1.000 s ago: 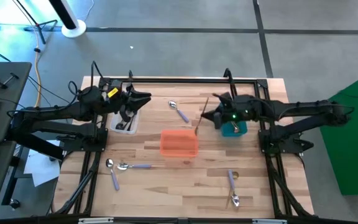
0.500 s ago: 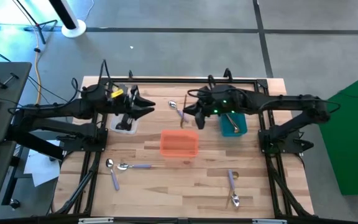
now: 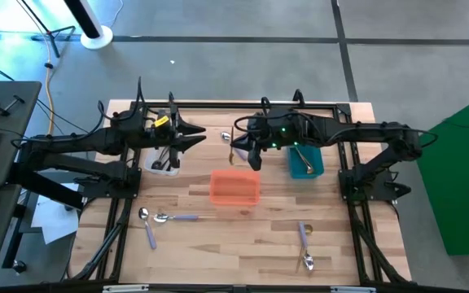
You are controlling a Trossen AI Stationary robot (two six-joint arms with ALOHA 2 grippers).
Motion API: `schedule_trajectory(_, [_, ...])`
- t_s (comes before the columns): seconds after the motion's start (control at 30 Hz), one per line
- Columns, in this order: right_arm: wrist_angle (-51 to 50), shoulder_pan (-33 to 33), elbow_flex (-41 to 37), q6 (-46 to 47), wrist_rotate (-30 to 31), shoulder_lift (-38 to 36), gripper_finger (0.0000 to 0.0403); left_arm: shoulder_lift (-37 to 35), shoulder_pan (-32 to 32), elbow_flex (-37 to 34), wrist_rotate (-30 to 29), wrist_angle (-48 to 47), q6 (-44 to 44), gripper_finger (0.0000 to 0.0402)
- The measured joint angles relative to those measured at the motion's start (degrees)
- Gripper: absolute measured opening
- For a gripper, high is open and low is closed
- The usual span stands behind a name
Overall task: Sort silverware by color (type)
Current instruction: Put the right gold spoon into the blue bin
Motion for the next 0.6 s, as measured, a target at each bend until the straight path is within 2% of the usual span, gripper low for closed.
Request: schedule_trajectory(0.6, [-0.25, -0.5, 0.0, -0.01, -0.02, 0.0, 0.0, 0.0, 0.02, 0.0, 0.1, -0.1, 0.09, 0.0106])
